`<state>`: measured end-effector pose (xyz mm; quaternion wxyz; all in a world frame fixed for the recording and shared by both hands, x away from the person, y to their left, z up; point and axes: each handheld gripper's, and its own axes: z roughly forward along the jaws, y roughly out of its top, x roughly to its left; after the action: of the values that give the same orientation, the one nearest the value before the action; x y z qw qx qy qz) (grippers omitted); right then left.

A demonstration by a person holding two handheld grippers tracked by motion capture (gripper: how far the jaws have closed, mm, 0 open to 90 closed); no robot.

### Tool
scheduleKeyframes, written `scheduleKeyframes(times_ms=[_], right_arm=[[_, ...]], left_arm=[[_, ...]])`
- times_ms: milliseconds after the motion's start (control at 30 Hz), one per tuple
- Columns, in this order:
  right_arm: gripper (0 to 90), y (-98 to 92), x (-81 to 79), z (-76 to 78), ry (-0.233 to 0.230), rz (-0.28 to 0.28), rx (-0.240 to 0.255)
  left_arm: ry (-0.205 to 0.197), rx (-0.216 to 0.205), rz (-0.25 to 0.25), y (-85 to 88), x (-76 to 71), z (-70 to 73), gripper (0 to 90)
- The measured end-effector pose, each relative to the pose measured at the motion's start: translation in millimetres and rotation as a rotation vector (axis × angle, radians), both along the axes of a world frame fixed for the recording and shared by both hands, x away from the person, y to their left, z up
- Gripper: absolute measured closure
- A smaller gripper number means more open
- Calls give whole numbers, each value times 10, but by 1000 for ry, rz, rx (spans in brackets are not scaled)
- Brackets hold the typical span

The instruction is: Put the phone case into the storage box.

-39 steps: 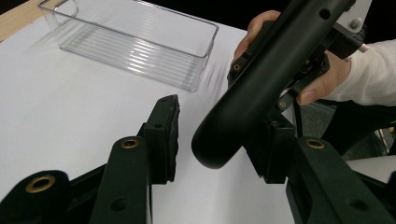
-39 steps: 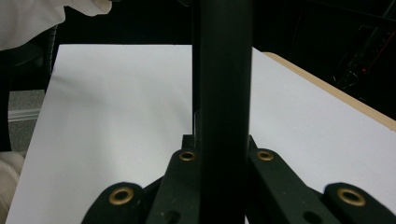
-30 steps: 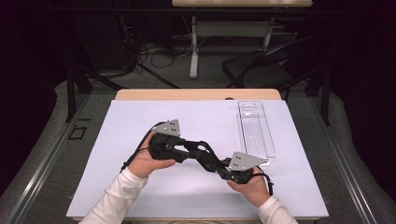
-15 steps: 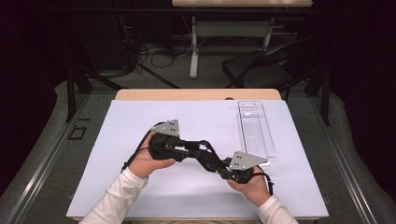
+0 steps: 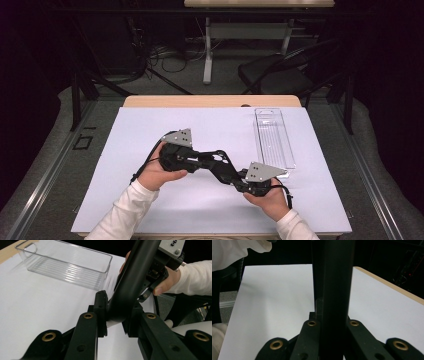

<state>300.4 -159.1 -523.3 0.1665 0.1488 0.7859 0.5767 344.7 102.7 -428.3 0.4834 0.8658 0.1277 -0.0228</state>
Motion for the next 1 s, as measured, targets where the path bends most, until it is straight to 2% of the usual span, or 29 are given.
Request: scheduleKeyframes(times_ms=[367,1000], right_arm=[[851,-2,7,-10,15,1,2],[804,5,11,-19,16,-9,-9]], left_arm=[[-13,15,-8,-2,-3,-2,808],[-7,20,-11,-3,6,-9,814]])
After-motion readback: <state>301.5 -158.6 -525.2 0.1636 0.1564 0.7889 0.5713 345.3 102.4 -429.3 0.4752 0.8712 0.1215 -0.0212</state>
